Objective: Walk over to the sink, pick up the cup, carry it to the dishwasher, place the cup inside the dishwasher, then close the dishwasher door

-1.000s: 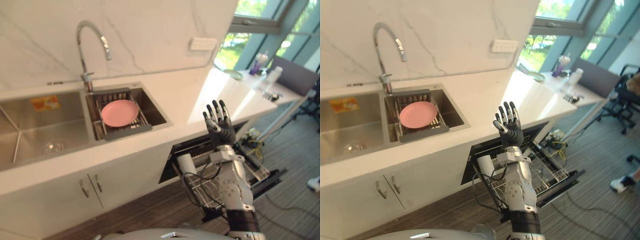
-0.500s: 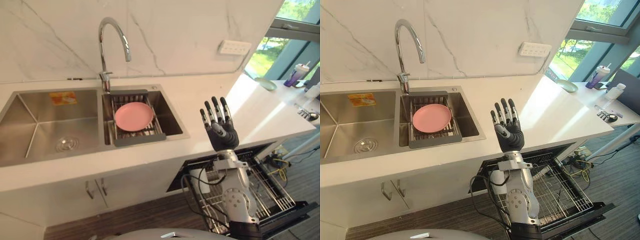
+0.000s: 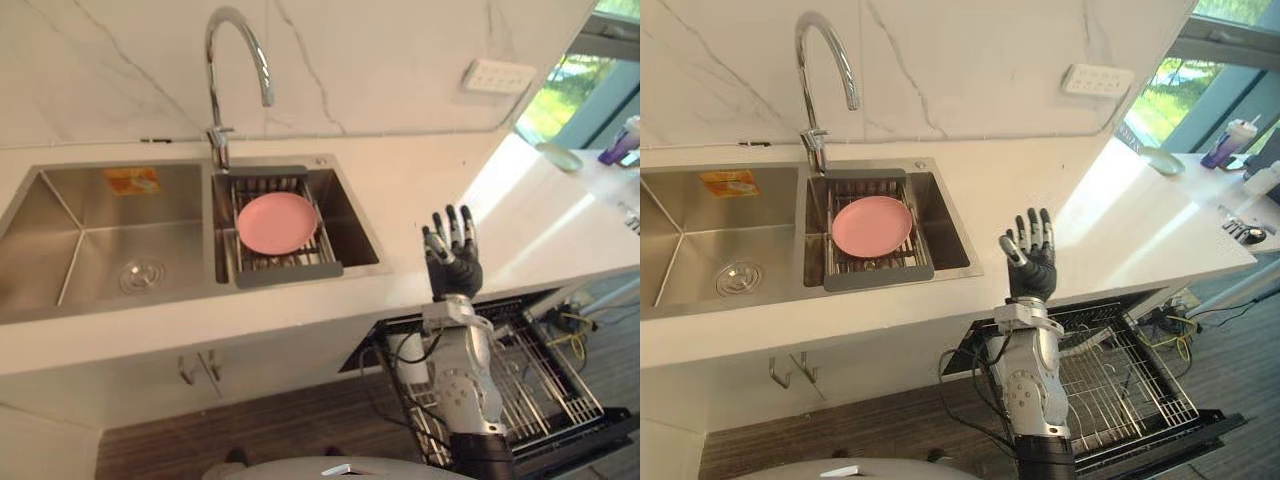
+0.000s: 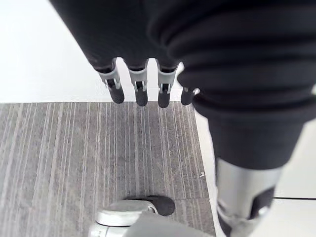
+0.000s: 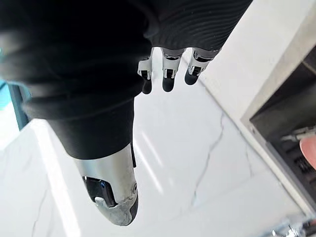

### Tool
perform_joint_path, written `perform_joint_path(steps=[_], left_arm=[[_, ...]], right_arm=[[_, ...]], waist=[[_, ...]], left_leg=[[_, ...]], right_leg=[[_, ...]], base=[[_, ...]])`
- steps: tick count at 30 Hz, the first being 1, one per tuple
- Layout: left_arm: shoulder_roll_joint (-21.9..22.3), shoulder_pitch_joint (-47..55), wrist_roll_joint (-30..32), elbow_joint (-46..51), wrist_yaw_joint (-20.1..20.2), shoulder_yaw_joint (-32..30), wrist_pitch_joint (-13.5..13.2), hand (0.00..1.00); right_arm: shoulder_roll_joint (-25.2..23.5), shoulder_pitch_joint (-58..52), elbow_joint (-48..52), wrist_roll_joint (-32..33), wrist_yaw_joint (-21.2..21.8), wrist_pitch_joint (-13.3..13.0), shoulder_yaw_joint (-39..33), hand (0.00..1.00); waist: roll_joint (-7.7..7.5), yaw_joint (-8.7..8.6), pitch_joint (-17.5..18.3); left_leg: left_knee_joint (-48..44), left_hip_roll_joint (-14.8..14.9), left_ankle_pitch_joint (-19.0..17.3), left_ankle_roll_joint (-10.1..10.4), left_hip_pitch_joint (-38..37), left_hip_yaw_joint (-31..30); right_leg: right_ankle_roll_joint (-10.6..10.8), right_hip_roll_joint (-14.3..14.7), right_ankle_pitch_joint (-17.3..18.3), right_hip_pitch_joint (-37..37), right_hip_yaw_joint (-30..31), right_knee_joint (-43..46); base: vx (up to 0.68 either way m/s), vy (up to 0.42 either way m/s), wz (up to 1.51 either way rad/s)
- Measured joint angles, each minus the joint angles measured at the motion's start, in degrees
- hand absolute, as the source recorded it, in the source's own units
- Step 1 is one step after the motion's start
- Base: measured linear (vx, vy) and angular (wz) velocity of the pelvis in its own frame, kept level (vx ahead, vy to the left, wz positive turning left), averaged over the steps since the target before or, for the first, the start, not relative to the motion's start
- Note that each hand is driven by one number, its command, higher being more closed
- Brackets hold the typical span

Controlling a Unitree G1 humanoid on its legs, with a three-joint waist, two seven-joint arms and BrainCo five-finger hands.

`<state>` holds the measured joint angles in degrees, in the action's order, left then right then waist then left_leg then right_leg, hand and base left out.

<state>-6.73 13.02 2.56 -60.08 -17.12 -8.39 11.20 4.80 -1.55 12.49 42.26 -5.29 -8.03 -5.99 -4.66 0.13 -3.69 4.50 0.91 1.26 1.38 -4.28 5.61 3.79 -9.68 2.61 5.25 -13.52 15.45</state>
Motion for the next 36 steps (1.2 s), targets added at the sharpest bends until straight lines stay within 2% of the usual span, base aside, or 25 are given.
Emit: perform_joint_path(steps=[1, 3, 4, 5, 7, 8, 9, 11, 13, 15, 19, 20, 22, 24, 26, 27, 28, 29, 30, 31, 32, 33, 35, 36], left_arm=[[0.03, 0.24, 0.03, -0.43, -0.03, 0.09, 0.05, 0.00], [-0.08, 0.70, 0.03, -0.75, -0.08, 0.05, 0.39, 0.00], [-0.11, 1.02, 0.03, -0.76, -0.03, -0.08, 0.94, 0.00], [-0.74, 1.03, 0.05, -0.74, 0.03, -0.41, 1.19, 0.00], [-1.79, 0.82, 0.40, -0.79, 0.03, -0.63, 1.18, 0.00], [-1.81, 0.66, 0.52, -0.80, 0.00, -0.74, 1.20, 0.00], [-1.62, 0.41, 0.59, -0.79, 0.00, -1.04, 1.35, 0.00], [-1.08, 0.07, 0.99, -0.81, 0.10, -1.04, 1.71, 0.00], [-0.27, 0.05, 1.37, -0.80, 0.18, -1.05, 1.98, 0.00], [0.00, 0.04, 1.74, -0.80, 0.07, -0.70, 2.61, 0.00], [-0.05, 0.00, 1.77, -0.96, 0.06, -0.49, 3.49, 0.00], [-0.05, 0.00, 1.77, -0.99, 0.05, -0.49, 3.50, 0.00], [0.03, -0.01, 1.72, -1.31, -0.17, -0.49, 3.58, 0.00], [0.83, 0.00, 1.43, -1.35, -1.07, -0.54, 4.07, 0.00], [1.19, -0.25, 1.09, -1.21, -1.54, -0.61, 4.65, 0.00], [1.23, -0.48, 1.09, -1.18, -1.48, -0.70, 4.81, 0.00], [1.39, -0.45, 1.08, -1.22, -1.29, -0.91, 5.49, 0.00], [1.77, -0.27, 1.11, -1.25, -1.23, -0.92, 6.24, 0.00], [1.95, -0.05, 1.08, -1.26, -1.19, -0.88, 6.53, 0.00], [2.63, 0.57, 1.10, -1.28, -1.14, -0.84, 6.90, 0.00], [2.60, 1.22, 1.12, -1.21, -0.89, -0.97, 7.22, 0.00], [2.20, 1.22, 1.14, -1.27, -0.72, -0.98, 7.28, 0.00], [1.84, 1.00, 2.06, -1.21, 0.08, -1.44, 7.06, 0.00], [1.83, 0.87, 2.24, -1.16, 0.11, -1.73, 6.91, 0.00]], right_arm=[[0.18, -0.34, 0.02, -0.03, -0.61, -0.74, -0.98, 0.00], [0.19, -0.68, 0.04, -0.01, -1.16, -1.06, -2.19, 0.00], [0.16, -0.67, 0.17, -0.01, -0.97, -1.08, -2.07, 0.00], [0.05, -0.67, 0.23, -0.02, -0.65, -1.08, -2.02, 0.00], [0.06, -0.45, 0.54, -0.55, 0.11, -1.06, -2.06, 0.00], [0.08, -0.08, 0.58, -0.87, 0.34, -1.03, -2.05, 0.00], [0.18, 0.69, 0.58, -1.16, 0.45, -0.96, -2.06, 0.00], [0.43, 1.41, 0.58, -1.15, 0.39, -0.99, -2.32, 0.00], [0.43, 1.62, 0.59, -1.32, 0.15, -0.90, -2.83, 0.00], [0.43, 1.60, 0.59, -1.79, 0.08, -0.43, -3.41, 0.00], [0.42, 1.33, 0.61, -2.19, 0.15, -0.02, -3.46, 0.00], [0.41, 1.33, 0.66, -2.19, 0.23, -0.02, -3.47, 0.00], [0.41, 1.04, 1.06, -2.18, 1.22, -0.02, -3.46, 0.00], [0.41, -0.33, 3.76, -2.19, 1.81, -0.24, -3.37, 0.00], [0.38, -0.67, 4.48, -2.33, 2.29, -0.28, -2.98, 0.00], [0.34, -0.55, 4.52, -2.42, 2.29, -0.28, -2.91, 0.00], [0.18, -0.41, 4.40, -2.85, 2.24, -0.29, -2.08, 0.00], [0.26, -0.37, 4.38, -3.92, 2.22, -0.35, -1.32, 0.00], [0.44, -0.37, 4.38, -4.44, 2.22, -0.40, -1.00, 0.00], [1.06, -0.32, 4.35, -4.50, 2.16, -0.39, -0.77, 0.00], [0.62, -0.45, 3.44, -4.50, 1.78, -0.29, -0.53, 0.00], [0.40, -0.44, 3.35, -4.45, 1.13, -0.27, -0.16, 0.00], [0.35, -0.39, 3.38, -4.38, 0.94, -0.28, 1.00, 0.00], [0.34, -0.38, 3.39, -4.38, 0.95, -0.28, 1.00, 0.00]], waist=[[0.53, -0.56, -0.83], [0.56, -0.99, -1.15], [0.31, -0.86, -1.29], [-0.97, -0.97, -1.35], [-2.64, -0.78, -1.28], [-2.85, -0.63, -1.40], [-2.75, -0.69, -1.44], [-1.90, -0.82, -2.00], [-0.44, -1.07, -2.11], [0.23, -1.20, -1.81], [0.03, -1.64, -1.76], [0.04, -1.59, -1.77], [0.38, -1.37, -1.99], [1.84, -0.65, -2.45], [2.34, -0.59, -3.39], [2.23, -0.43, -4.01], [1.44, 0.07, -5.11], [1.76, 0.05, -4.91], [2.16, -0.06, -4.76], [3.66, -0.04, -4.48], [3.15, 0.15, -4.20], [2.93, 0.02, -3.82], [0.98, -0.75, -2.88], [0.79, -0.80, -2.82]], left_leg=[[-0.01, -0.08, -0.44, -0.47, -1.38, -0.65], [-0.60, 0.08, -1.22, -0.82, -2.47, -1.26], [-0.79, 0.30, -1.55, -0.82, -2.68, -1.29], [-1.59, 0.34, -1.76, -0.60, -2.46, -1.50], [-2.09, 0.15, -1.80, 0.07, -1.35, -1.42], [-2.14, 0.20, -1.73, 0.31, -1.22, -1.19], [-1.95, 0.52, -1.38, 0.87, -0.98, -1.05], [-0.21, 1.03, -0.65, 1.43, -2.50, -1.02], [0.29, 1.23, -0.73, 1.67, -2.82, -1.05], [0.21, 1.44, -0.83, 1.62, -2.69, -1.19], [-1.44, 1.67, -1.25, 1.49, -1.81, -2.46], [-2.22, 1.73, -1.82, 1.52, -1.44, -2.46], [-8.65, 1.97, -5.39, 1.48, 1.47, -2.79], [-18.83, 3.32, -9.85, 1.46, 5.67, -2.38], [-29.17, 4.35, -10.79, 1.53, 10.39, -2.07], [-31.78, 4.52, -10.61, 1.81, 11.27, -2.00], [-32.98, 4.74, -11.70, 1.98, 11.94, -1.56], [-28.51, 5.20, -12.14, 1.64, 11.85, -1.21], [-25.35, 5.57, -11.21, 1.64, 11.50, -1.06], [-19.62, 6.23, -5.32, 2.79, 10.81, -1.18], [-17.42, 5.34, -3.68, 3.01, 9.43, -0.60], [-15.38, 4.44, -2.97, 2.64, 8.60, -0.01], [-7.70, 1.58, 0.79, 1.32, 6.33, 0.89], [-6.56, 1.13, 1.47, 1.00, 5.99, 0.94]], right_leg=[[-1.45, -0.83, 0.52, 1.45, 0.05, 6.04], [-1.73, -1.15, 0.45, 1.83, 0.58, 8.95], [-2.07, -0.85, 0.71, 1.69, 0.98, 8.21], [-2.18, 0.00, 1.17, 0.29, 2.41, 4.63], [-1.33, 0.80, 1.67, -2.71, 3.82, -2.49], [-0.81, 0.99, 1.78, -3.41, 3.73, -4.15], [0.84, 1.50, 0.99, -3.71, 3.66, -5.68], [0.84, 2.18, 0.90, -4.83, 3.44, -6.57], [0.83, 2.45, 1.61, -5.68, 3.29, -7.06], [0.90, 2.62, 1.72, -5.98, 3.05, -6.97], [0.78, 2.70, 2.06, -6.68, 1.72, -6.95], [0.72, 2.71, 2.27, -6.74, 1.68, -6.91], [0.67, 2.97, 3.51, -6.93, 1.51, -6.24], [0.14, 3.51, 5.00, -7.31, 1.24, -5.60], [-0.40, 3.72, 5.50, -8.02, 0.81, -5.58], [-0.61, 3.57, 5.44, -8.80, 0.80, -6.00], [-0.69, 3.08, 5.37, -10.16, 0.80, -6.71], [-0.44, 2.64, 5.49, -10.65, 0.73, -6.85], [-0.12, 2.58, 5.63, -10.58, 0.67, -6.85], [0.67, 3.07, 5.97, -10.54, 1.20, -6.73], [1.14, 2.07, 6.04, -10.52, 2.38, -6.83], [1.84, 1.32, 5.72, -10.52, 2.60, -7.16], [3.19, -0.72, 4.41, -10.21, 2.49, -8.94], [3.55, -1.00, 3.90, -10.19, 2.40, -9.43]], base=[[-0.01, 0.029, 0.19], [-0.01, 0.016, 0.11], [0.06, -0.012, -0.06], [0.06, -0.022, -0.04], [0.05, -0.057, -0.01], [0.03, -0.087, -0.11], [0.03, -0.089, -0.08], [0.02, -0.068, -0.01], [-0.01, -0.030, 0.02], [0.04, -0.016, 0.08], [0.06, -0.019, 0.19], [0.04, -0.022, 0.17], [0.03, -0.032, 0.08], [0.01, -0.004, 0.08], [0.00, 0.005, 0.16], [0.00, 0.008, 0.06], [0.00, 0.032, -0.02], [0.00, 0.053, -0.06], [0.01, 0.107, -0.15], [0.07, 0.166, -0.27], [0.09, 0.173, -0.27], [0.12, 0.150, -0.16], [0.14, 0.104, 0.00], [0.13, 0.099, 0.02]])
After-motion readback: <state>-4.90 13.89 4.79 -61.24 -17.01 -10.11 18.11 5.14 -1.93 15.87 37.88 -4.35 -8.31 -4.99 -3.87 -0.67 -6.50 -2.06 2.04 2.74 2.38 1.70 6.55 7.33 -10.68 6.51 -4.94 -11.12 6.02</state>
